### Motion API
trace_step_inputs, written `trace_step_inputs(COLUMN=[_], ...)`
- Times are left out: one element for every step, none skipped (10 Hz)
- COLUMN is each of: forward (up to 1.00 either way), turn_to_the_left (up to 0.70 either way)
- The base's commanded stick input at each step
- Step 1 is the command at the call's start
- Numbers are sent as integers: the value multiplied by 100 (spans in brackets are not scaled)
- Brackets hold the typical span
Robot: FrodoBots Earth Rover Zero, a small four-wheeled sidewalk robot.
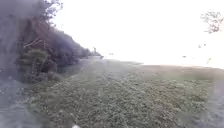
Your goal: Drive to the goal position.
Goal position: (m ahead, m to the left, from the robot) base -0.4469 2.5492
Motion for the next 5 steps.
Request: trace_step_inputs(forward=[39,13,0,0,0], turn_to_the_left=[0,0,0,0,0])
